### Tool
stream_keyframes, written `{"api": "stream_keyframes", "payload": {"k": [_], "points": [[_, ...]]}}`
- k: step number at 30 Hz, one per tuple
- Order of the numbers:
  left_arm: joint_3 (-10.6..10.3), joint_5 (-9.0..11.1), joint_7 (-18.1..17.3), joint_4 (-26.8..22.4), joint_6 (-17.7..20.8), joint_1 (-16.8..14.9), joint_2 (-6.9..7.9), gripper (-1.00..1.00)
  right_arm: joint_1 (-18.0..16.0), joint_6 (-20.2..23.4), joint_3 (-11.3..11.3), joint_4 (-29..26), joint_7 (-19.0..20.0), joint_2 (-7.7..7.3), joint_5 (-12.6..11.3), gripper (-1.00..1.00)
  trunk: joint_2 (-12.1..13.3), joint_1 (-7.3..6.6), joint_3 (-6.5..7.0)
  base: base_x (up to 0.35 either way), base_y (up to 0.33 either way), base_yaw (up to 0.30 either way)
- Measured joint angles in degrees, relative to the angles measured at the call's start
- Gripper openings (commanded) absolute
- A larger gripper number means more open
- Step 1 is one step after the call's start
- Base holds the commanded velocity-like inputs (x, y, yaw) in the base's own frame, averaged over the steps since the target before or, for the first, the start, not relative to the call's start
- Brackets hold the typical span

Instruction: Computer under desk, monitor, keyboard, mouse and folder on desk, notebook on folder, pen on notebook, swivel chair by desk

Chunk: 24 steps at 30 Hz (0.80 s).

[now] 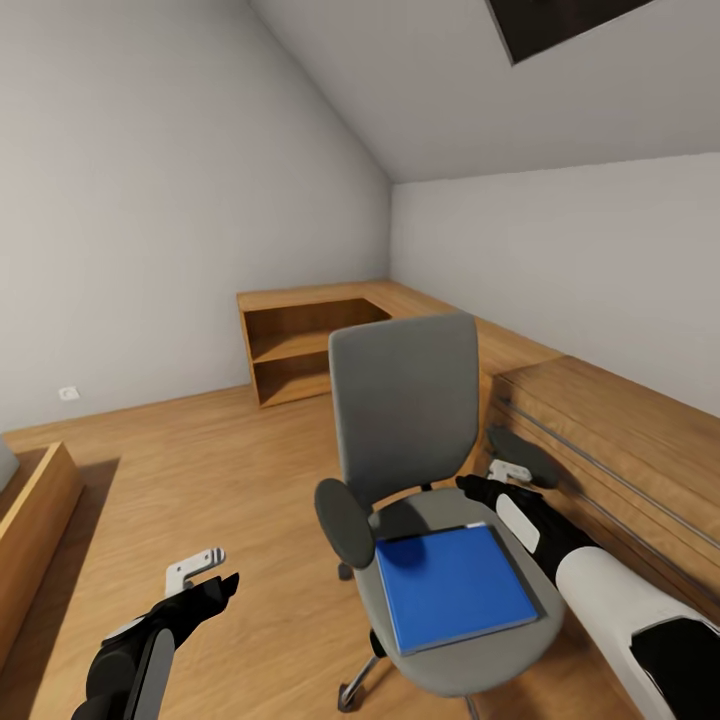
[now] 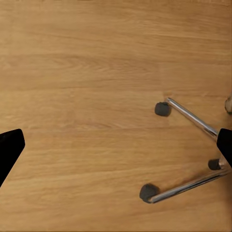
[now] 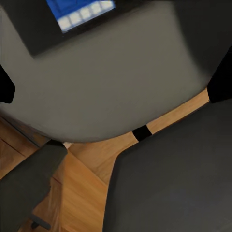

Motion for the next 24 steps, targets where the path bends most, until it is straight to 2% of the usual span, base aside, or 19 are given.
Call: {"api": "stream_keyframes", "payload": {"k": [8,21,24], "points": [[0.0,0.0,-0.09,-0.15,0.02,0.0,0.0,1.0,-0.01,-0.03,0.02,1.87,-0.04,0.12,0.06,1.0,0.0,0.01,0.0,0.177,0.0,0.0],[0.17,0.2,-0.12,-3.63,0.36,0.0,-0.03,1.0,-0.01,-0.08,0.07,4.83,-0.18,0.84,0.22,1.0,0.0,0.02,0.0,0.021,0.0,0.0],[0.22,0.23,-0.12,-4.39,0.41,0.0,-0.03,1.0,-0.01,-0.12,0.07,5.37,-0.19,0.86,0.25,1.0,-1.19,0.68,-0.54,0.002,0.0,0.0]]}}
